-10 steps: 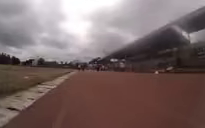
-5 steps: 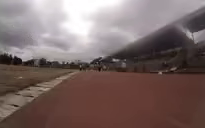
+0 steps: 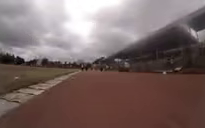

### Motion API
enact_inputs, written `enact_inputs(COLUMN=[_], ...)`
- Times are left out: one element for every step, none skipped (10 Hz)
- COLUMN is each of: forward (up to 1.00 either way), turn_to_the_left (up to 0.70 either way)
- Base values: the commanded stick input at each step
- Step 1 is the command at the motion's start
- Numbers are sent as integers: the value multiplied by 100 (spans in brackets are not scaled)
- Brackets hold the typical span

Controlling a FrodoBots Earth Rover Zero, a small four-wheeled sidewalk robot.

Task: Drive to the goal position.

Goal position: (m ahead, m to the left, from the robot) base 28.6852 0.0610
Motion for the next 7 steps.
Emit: enact_inputs(forward=[100,100,100,100,100,100,100], turn_to_the_left=[0,0,0,0,0,0,0])
